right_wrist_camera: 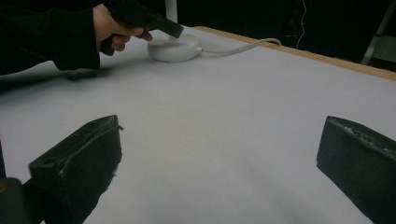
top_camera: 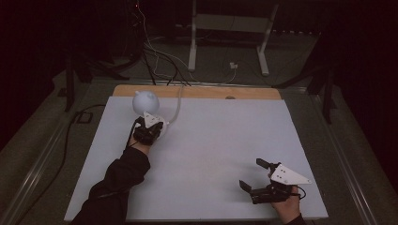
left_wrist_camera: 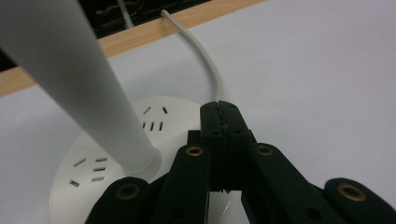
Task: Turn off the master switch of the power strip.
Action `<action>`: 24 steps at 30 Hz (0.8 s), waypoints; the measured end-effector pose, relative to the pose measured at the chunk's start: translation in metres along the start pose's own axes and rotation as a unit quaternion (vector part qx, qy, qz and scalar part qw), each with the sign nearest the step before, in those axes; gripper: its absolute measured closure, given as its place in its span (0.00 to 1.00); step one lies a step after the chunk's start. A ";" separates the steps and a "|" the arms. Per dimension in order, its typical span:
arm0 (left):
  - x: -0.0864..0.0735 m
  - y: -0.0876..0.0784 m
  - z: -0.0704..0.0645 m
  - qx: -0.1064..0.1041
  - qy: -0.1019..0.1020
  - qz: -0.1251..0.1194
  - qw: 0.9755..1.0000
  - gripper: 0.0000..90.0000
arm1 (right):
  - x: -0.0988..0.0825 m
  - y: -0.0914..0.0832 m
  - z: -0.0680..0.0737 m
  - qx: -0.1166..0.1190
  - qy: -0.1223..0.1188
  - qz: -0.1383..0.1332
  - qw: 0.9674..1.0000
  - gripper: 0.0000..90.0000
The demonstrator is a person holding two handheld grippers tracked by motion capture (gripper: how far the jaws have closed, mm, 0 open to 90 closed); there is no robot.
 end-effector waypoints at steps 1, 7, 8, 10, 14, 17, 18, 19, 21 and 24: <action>0.000 0.001 0.000 0.002 0.002 0.000 1.000 1.00 | 0.000 0.000 0.000 0.000 -0.001 0.000 1.000 0.00; -0.003 0.004 0.001 0.012 0.012 0.002 1.000 1.00 | 0.000 0.000 0.001 0.000 -0.002 0.000 1.000 0.00; -0.003 0.005 0.002 0.011 0.012 0.000 1.000 1.00 | 0.000 0.000 0.001 0.000 -0.002 0.001 1.000 0.00; -0.003 0.005 0.002 0.016 0.016 0.000 1.000 1.00 | 0.000 0.000 0.001 0.000 -0.002 0.000 1.000 0.00; -0.004 0.008 0.003 0.026 0.031 0.002 0.999 1.00 | 0.000 0.000 0.000 -0.001 -0.002 0.002 1.000 0.00; -0.006 0.009 0.003 0.032 0.041 0.003 0.999 1.00 | 0.000 0.000 0.000 -0.001 -0.002 0.001 1.000 0.00; -0.006 0.010 0.003 0.034 0.045 0.004 0.998 1.00 | 0.000 0.000 0.001 -0.001 -0.002 0.001 1.000 0.00; -0.007 0.010 0.003 0.037 0.050 0.005 0.998 1.00 | 0.000 0.000 0.000 -0.001 -0.002 0.001 1.000 0.00; -0.007 0.009 0.004 0.047 0.067 0.007 0.997 1.00 | 0.000 0.000 0.000 -0.001 -0.002 0.001 1.000 0.00; -0.009 0.010 0.002 0.055 0.083 0.006 0.995 1.00 | 0.000 0.000 0.000 -0.001 -0.003 0.001 1.000 0.00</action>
Point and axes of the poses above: each handheld gripper's, and its own axes: y roughly forward along the jaws, x roughly out of its top, z roughly to its left, the point moved 10 cm from there along y, roughly forward along the jaws, and after that the axes turned 10 degrees about -y, right-handed, at the moved point
